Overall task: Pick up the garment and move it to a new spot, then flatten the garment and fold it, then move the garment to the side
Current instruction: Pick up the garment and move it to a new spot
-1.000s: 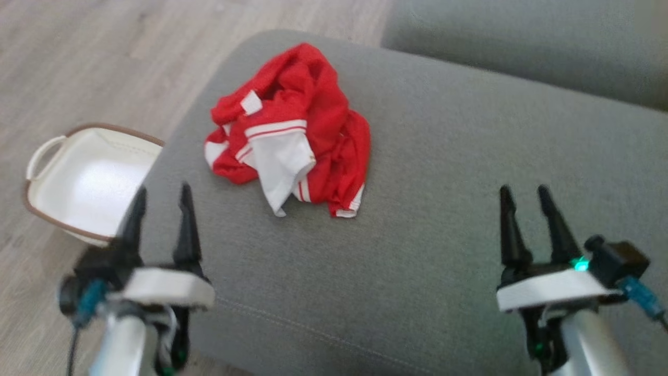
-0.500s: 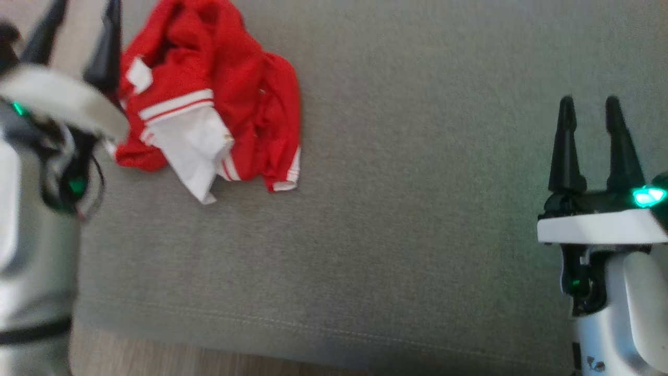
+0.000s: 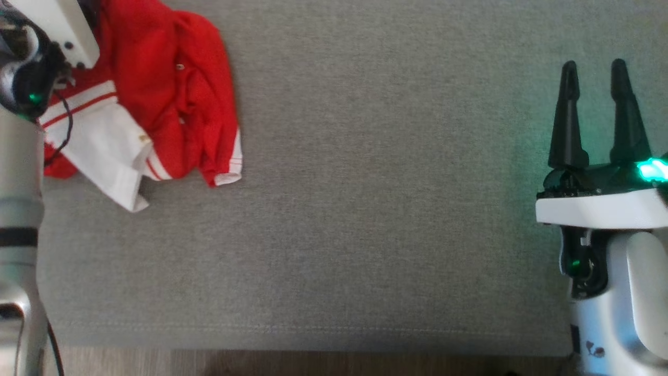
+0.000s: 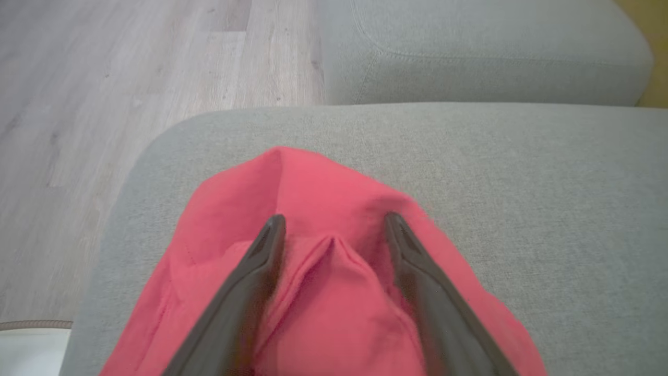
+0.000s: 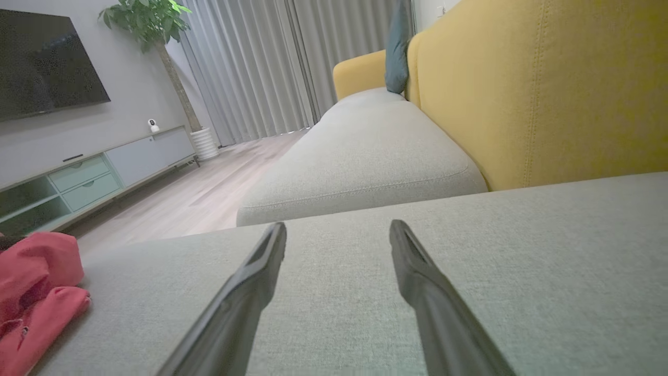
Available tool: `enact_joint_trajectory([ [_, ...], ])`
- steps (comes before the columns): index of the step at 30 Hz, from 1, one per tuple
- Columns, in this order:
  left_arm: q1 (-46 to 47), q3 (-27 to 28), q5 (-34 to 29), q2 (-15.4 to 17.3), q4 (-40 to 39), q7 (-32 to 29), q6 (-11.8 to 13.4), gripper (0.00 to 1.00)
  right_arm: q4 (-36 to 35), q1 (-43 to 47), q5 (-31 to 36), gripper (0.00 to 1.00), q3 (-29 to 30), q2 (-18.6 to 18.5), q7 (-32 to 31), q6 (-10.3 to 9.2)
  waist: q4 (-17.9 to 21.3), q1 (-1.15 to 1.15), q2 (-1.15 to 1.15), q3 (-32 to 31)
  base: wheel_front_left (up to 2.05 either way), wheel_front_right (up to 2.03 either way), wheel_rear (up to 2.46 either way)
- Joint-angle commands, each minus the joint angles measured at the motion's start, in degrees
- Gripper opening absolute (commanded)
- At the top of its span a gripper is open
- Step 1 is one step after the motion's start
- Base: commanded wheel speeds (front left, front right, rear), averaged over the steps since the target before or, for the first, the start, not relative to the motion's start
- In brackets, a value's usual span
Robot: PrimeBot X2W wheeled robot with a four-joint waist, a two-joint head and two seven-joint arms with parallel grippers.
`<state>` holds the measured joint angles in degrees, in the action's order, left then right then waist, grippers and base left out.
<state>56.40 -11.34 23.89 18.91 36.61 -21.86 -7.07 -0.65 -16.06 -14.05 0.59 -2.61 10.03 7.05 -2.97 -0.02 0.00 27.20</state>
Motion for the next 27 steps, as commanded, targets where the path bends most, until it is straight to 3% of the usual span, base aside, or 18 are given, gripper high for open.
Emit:
enact_joint_trajectory([
  [1, 3.58, 1.00, 0.52, 3.56, 0.05, -0.66, -0.09, 1.00, -2.12, -0.71, 0.10, 1.00, -1.65, -0.27, 0.04, 0.44, 1.38, 0.02, 0.00, 1.33, 0.00, 0.00, 0.00],
  [10, 7.91, -0.26, 0.61, 3.56, 10.02, -1.70, -0.06, 1.00, -1.89, -1.17, -0.05, 1.00, -2.84, -0.27, 0.80, 0.44, 3.19, 0.02, 0.00, 2.64, 0.00, 0.00, 0.00],
  [11, 8.16, -0.30, 0.69, 3.53, 10.76, -1.46, -0.07, 0.00, -1.80, -1.22, -0.06, 1.00, -2.87, -0.27, 0.87, 0.44, 3.29, 0.02, 0.00, 2.65, 0.00, 0.00, 0.00],
  [17, 9.27, -0.34, 1.12, 3.38, 13.59, 2.90, -0.15, 0.00, -0.92, -1.17, -0.08, 1.00, -2.49, -0.27, 1.21, 0.44, 2.90, 0.02, 0.00, 1.28, 0.00, 0.00, 0.00],
  [27, 10.69, -1.01, 1.61, 2.78, 11.16, 16.46, -0.33, 0.00, 1.50, -0.25, -0.96, 1.00, -3.32, -0.27, 2.00, 0.44, 0.99, 0.02, 0.00, -5.57, 0.00, 0.00, 0.00],
])
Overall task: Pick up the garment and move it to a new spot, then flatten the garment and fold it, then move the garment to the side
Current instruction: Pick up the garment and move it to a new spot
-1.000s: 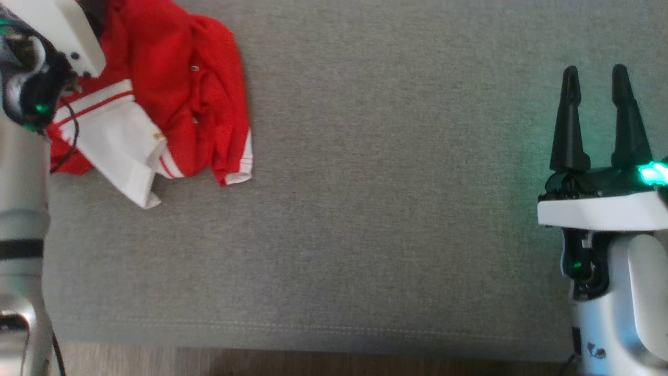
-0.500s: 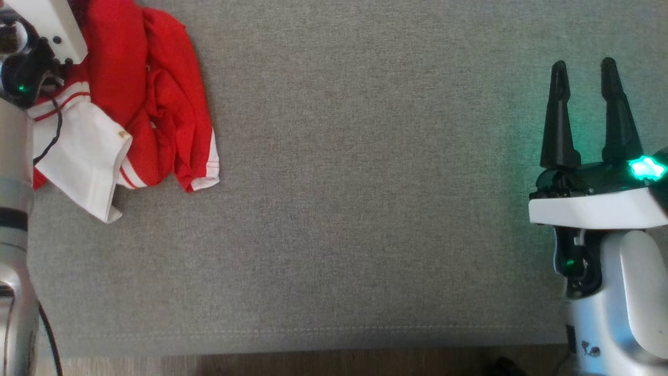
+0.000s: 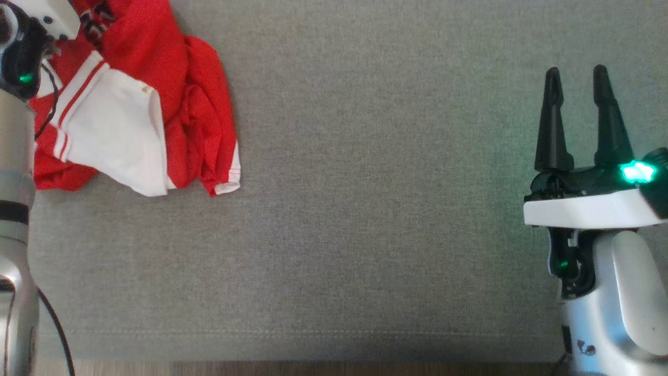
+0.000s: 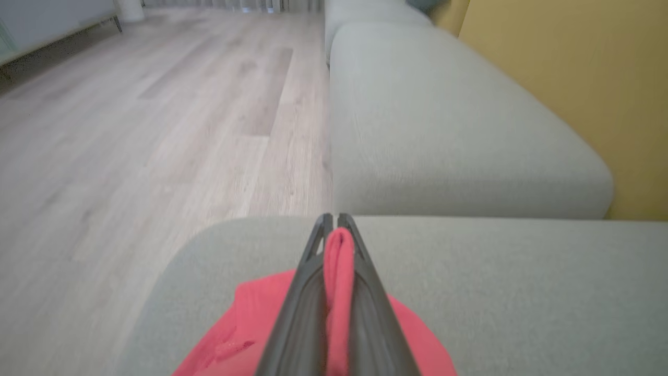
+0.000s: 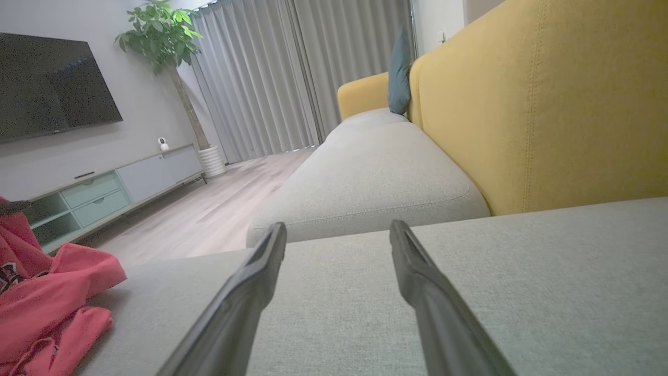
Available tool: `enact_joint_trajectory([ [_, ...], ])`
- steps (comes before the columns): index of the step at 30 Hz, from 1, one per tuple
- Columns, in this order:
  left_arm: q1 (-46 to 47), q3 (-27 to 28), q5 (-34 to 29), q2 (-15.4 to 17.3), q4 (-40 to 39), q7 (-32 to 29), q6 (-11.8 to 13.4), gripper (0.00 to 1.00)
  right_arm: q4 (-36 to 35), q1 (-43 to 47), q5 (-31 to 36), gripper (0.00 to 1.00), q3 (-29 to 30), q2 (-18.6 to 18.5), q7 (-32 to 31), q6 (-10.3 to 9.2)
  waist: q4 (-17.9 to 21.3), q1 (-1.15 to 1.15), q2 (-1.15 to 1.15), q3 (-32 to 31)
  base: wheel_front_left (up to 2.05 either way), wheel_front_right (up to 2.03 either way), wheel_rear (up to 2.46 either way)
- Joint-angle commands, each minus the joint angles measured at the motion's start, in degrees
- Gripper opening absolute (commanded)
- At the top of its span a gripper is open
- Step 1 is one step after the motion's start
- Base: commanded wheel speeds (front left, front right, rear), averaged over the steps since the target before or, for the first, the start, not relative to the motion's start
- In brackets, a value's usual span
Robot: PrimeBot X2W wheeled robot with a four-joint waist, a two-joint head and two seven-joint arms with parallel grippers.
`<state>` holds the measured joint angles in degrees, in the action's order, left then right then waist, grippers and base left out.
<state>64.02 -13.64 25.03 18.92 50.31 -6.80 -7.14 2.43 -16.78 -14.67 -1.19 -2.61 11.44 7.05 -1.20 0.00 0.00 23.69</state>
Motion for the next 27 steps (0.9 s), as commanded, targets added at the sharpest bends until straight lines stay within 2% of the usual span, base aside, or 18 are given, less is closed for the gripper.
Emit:
enact_joint_trajectory([
  [1, 3.06, 1.29, 0.47, 2.77, -2.54, 1.40, -0.26, 0.00, -1.59, 0.47, -0.33, 1.00, -1.54, -0.27, 0.59, 0.44, -0.78, 0.00, 0.00, -2.05, 0.00, 0.00, 0.00],
  [7, 2.75, 1.41, 1.15, 2.82, -6.71, 7.84, -0.30, 0.00, -0.08, 1.69, -1.20, 1.00, -1.85, -0.27, 0.99, 0.44, -1.66, 0.00, 0.00, -6.68, 0.00, 0.00, 0.00],
  [16, 1.59, 1.79, 1.95, 2.08, -16.31, 11.93, 0.40, 0.00, 1.82, 3.10, -2.70, 1.00, -2.41, -0.27, 1.69, 0.44, -1.42, 0.00, 0.00, -12.03, 0.00, 0.00, 0.00],
  [20, 1.30, 1.42, 2.42, 0.71, -21.76, 11.59, 1.30, 0.00, 2.52, 3.31, -3.35, 1.00, -2.68, -0.27, 2.11, 0.44, -0.15, 0.00, 0.00, -13.73, 0.00, 0.00, 0.00],
  [27, -0.45, -1.86, 3.51, -2.72, -31.99, 6.71, 1.89, 0.00, 3.33, 3.00, -4.53, 1.00, -2.27, -0.27, 2.91, 0.44, 4.23, 0.00, 0.00, -16.16, 0.00, 0.00, 0.00],
])
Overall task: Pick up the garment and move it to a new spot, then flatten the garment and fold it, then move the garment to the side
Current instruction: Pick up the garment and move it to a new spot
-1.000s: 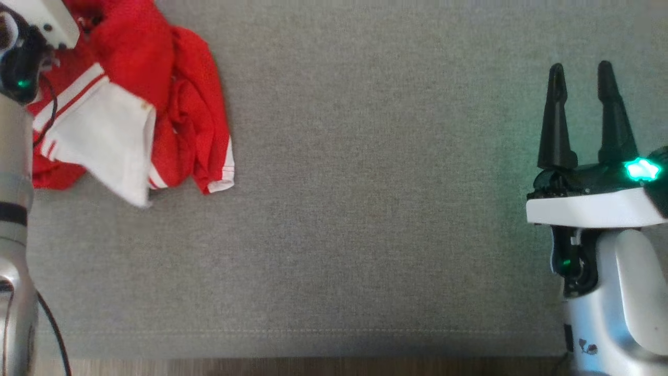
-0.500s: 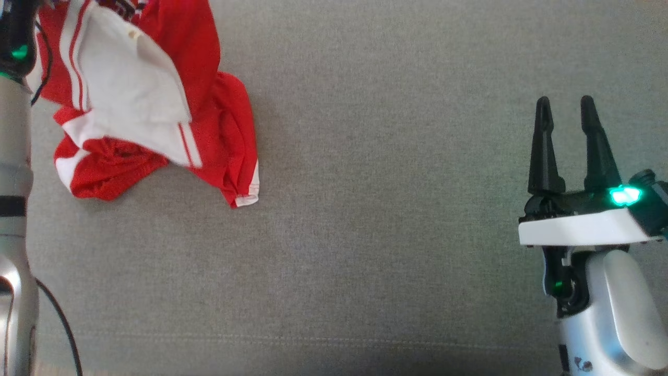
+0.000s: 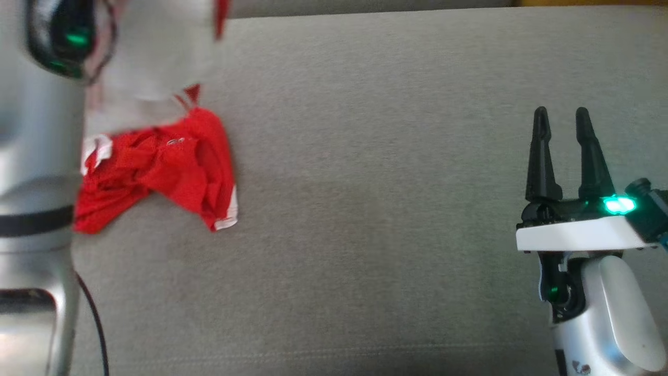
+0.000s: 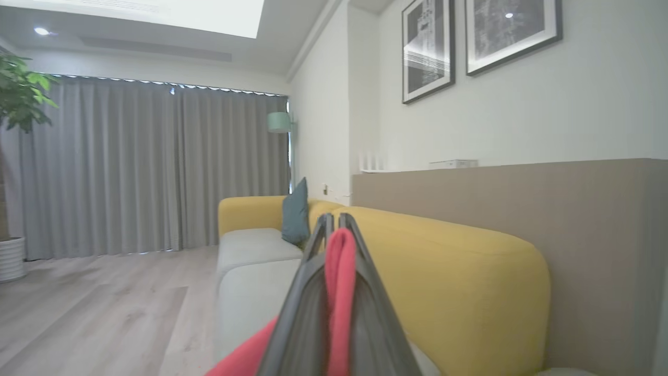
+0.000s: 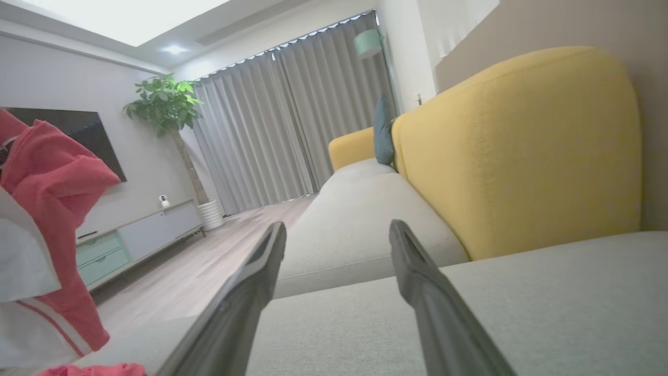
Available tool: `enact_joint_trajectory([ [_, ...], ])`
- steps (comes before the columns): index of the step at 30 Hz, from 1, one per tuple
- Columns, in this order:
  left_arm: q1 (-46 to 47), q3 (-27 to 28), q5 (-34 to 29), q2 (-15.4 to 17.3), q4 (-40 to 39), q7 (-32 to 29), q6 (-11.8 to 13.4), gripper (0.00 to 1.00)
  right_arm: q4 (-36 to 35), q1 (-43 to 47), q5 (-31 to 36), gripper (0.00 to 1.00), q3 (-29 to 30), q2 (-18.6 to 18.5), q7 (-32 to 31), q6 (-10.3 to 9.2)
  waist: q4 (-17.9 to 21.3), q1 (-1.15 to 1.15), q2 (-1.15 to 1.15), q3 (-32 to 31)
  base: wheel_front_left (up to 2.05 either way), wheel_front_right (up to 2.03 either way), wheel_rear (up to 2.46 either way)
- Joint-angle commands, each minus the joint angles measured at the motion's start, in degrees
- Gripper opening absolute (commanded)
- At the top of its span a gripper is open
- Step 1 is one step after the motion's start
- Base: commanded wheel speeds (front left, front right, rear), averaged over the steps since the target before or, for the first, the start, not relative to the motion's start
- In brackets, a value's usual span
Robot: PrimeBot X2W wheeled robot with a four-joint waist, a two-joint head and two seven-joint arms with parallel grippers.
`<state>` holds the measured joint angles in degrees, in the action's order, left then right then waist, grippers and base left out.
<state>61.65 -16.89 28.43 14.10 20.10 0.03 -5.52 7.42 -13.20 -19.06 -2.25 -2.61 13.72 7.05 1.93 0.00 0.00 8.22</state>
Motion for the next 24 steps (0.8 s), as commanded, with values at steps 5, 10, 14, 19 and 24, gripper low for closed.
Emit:
enact_joint_trajectory([
  [5, 0.20, -1.18, 1.91, -0.81, -7.17, -4.08, 0.44, 0.00, -1.44, -1.20, -0.75, 1.00, -0.49, -0.27, 0.99, 0.44, 5.51, 0.00, 0.00, -1.47, 0.00, 0.00, 0.00],
  [10, -1.15, -4.05, 3.99, -5.35, -11.86, -6.50, 1.01, 0.00, -1.35, -2.05, -1.34, 1.00, 0.84, -0.27, 1.18, 0.44, 10.64, 0.00, 0.00, -1.69, 0.00, 0.00, 0.00],
  [14, -1.88, -6.84, 5.68, -8.77, -14.31, -6.69, 1.31, 0.00, -1.77, -2.83, -2.07, 1.00, 0.82, -0.27, 1.25, 0.44, 15.10, 0.00, 0.00, -0.81, 0.00, 0.00, 0.00],
  [19, -2.45, -9.17, 7.25, -9.92, -12.69, -6.77, 1.09, 0.00, -2.71, -4.01, -3.27, 1.00, 0.19, -0.27, 1.26, 0.44, 19.74, 0.00, 0.00, 1.54, 0.00, 0.00, 0.00],
  [24, -3.75, -11.86, 7.04, -6.50, -3.01, -7.95, -0.67, 0.00, -3.29, -5.13, -5.06, 1.00, -0.68, -0.27, 1.27, 0.44, 24.93, 0.00, 0.00, 4.19, 0.00, 0.00, 0.00],
])
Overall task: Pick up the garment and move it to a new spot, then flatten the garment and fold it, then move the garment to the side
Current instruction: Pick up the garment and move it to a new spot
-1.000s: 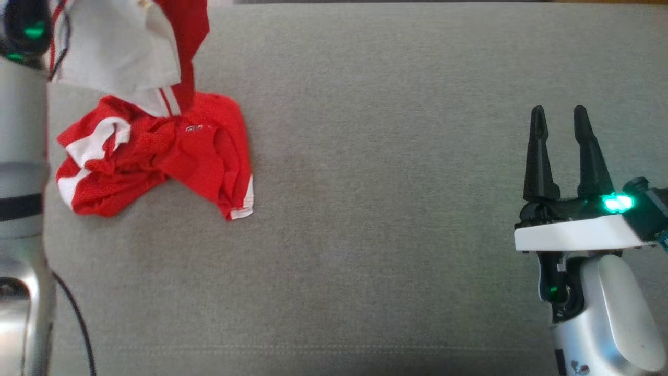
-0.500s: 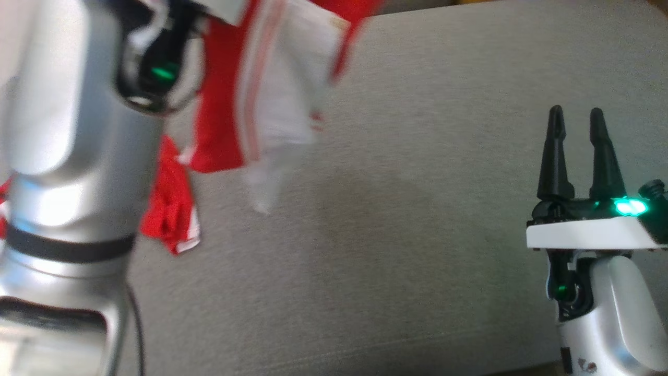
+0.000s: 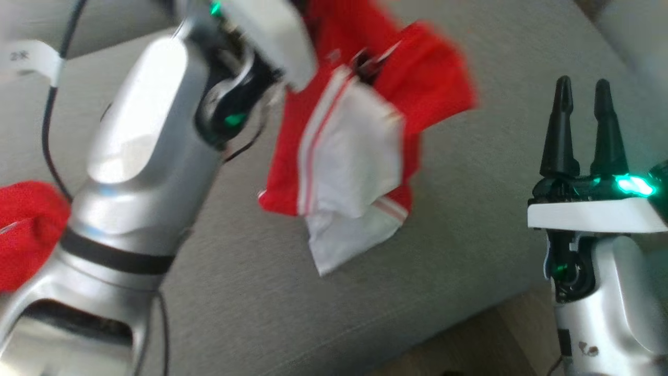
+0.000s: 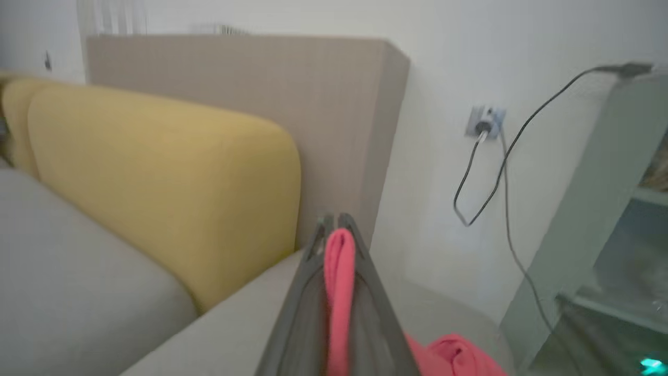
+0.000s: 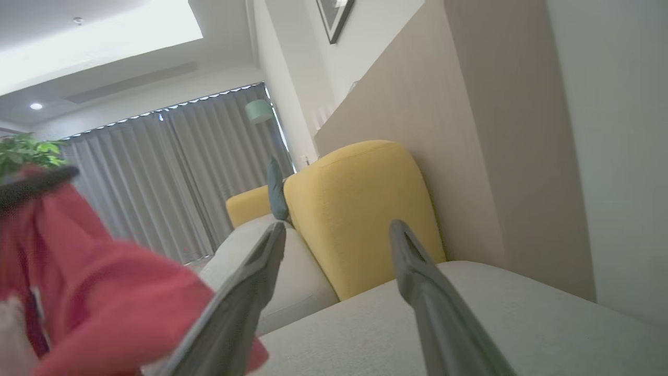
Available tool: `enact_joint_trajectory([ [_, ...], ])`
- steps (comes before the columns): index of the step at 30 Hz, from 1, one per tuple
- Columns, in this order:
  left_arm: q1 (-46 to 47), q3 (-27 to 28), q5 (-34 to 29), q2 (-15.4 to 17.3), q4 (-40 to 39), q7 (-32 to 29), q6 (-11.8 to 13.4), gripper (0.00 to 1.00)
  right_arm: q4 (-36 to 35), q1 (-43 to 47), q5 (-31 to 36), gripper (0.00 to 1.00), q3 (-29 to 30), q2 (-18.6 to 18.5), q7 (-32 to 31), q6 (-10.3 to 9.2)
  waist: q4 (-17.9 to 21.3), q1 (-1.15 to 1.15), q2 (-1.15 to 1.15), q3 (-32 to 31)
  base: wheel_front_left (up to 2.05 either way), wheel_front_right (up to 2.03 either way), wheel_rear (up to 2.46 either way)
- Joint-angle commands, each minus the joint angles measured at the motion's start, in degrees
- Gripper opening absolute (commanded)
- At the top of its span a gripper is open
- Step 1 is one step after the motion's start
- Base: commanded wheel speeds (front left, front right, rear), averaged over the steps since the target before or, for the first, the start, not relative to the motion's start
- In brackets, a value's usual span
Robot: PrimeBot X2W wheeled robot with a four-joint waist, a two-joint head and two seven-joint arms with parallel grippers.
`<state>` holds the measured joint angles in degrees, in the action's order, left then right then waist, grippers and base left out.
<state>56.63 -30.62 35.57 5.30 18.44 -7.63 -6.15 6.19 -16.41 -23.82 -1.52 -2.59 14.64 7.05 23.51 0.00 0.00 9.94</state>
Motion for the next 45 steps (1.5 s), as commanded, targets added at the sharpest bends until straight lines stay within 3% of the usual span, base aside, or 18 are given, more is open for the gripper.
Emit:
enact_joint_trajectory([
  [1, 1.40, 1.27, -0.17, 3.38, 0.95, -0.37, -0.40, 0.00, -2.17, -2.09, -0.58, 1.00, -1.69, -0.29, 0.35, 0.44, 4.35, 0.00, 0.00, 3.03, 0.00, 0.00, 0.00],
  [5, 4.09, -0.58, -0.73, 6.75, 10.53, 0.65, -1.09, 0.00, -2.76, -2.88, -1.72, 1.00, -2.03, -0.29, 0.35, 0.44, 7.26, 0.00, 0.00, 5.43, 0.00, 0.00, 0.00],
  [7, 7.35, -1.12, -3.78, 8.02, 15.55, 3.50, -0.43, 1.00, -3.14, -3.16, -2.23, 1.00, -1.95, -0.29, 0.35, 0.44, 7.79, 0.00, 0.00, 6.58, 0.00, 0.00, 0.00],
  [12, 14.21, -0.28, -7.29, 6.98, 25.92, 12.60, 2.51, 1.00, -3.43, -3.24, -2.10, 1.00, -1.94, -0.29, 0.35, 0.44, 7.21, 0.00, 0.00, 7.62, 0.00, 0.00, 0.00],
  [18, 16.49, 0.74, -5.90, 4.30, 31.93, 19.24, 1.34, 1.00, -3.41, -2.43, 0.11, 1.00, -0.72, -0.29, 0.35, 0.44, 1.89, 0.00, 0.00, 5.60, 0.00, 0.00, 0.00],
  [24, 14.12, 1.88, -3.73, 3.79, 31.24, 21.78, -0.05, 1.00, -3.23, -1.31, 3.25, 1.00, 0.39, -0.29, 0.36, 0.44, -6.07, 0.00, 0.00, 2.09, 0.00, 0.00, 0.00],
  [29, 7.75, 4.56, -1.93, 4.60, 25.54, 22.50, 0.23, 1.00, -2.05, 0.53, 5.84, 1.00, 0.84, -0.29, 0.36, 0.44, -13.17, 0.00, 0.00, -1.45, 0.00, 0.00, 0.00],
  [36, -10.49, 9.35, -3.01, 5.25, 9.23, 22.61, 4.84, 1.00, 0.08, 3.53, 8.28, 1.00, 1.09, -0.29, -0.12, 0.44, -21.52, 0.00, 0.00, -5.68, 0.00, 0.00, 0.00],
  [45, -35.68, 13.61, -6.92, 2.25, -8.44, 22.62, 10.72, 1.00, 1.72, 7.00, 8.87, 1.00, 2.65, -0.29, -1.03, 0.44, -26.29, 0.00, 0.00, -8.08, 0.00, 0.00, 0.00],
])
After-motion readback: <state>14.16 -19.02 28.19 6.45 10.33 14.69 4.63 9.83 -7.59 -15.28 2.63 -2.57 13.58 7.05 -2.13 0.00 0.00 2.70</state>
